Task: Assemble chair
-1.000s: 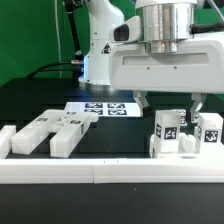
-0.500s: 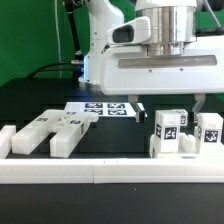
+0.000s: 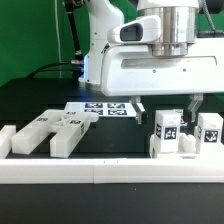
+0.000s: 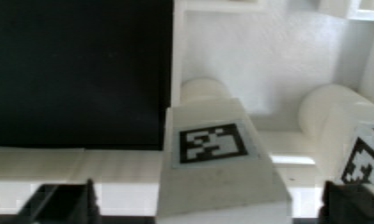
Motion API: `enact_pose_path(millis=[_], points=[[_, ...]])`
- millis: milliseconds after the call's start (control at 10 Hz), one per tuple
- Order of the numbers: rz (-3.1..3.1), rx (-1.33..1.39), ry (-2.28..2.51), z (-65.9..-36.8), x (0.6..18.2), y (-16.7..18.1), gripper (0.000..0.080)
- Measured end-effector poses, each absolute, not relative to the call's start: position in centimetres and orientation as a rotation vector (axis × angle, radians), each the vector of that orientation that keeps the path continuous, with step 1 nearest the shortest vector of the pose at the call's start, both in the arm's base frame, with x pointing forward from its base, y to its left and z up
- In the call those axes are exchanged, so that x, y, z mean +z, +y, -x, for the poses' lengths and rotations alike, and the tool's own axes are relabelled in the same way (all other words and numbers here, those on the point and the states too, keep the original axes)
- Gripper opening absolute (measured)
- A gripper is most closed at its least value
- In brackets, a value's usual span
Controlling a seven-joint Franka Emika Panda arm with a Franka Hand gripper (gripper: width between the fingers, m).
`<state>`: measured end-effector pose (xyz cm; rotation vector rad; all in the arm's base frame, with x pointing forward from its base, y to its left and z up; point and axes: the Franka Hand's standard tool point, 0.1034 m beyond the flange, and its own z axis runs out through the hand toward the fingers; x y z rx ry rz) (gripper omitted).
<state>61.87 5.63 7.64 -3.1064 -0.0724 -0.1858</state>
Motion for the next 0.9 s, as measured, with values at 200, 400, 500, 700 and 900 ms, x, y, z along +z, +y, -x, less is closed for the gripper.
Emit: enact_pose_path(millis=[200,400,500,700,900], points=[[3.106,-0.185,-0.050,-61.87,7.64,5.63,0.0378],[3.105,-0.184,-0.028,-61.86,7.62,5.61,0.0289],[3.103,-0.184,-0.003,-61.85,7.61,5.63,0.0289],[3.051,-0.173,0.384,-61.85,7.61,5.74,0.0289],[2.976,-0.163,0.711,-61.80,7.56,5.76,0.0289]])
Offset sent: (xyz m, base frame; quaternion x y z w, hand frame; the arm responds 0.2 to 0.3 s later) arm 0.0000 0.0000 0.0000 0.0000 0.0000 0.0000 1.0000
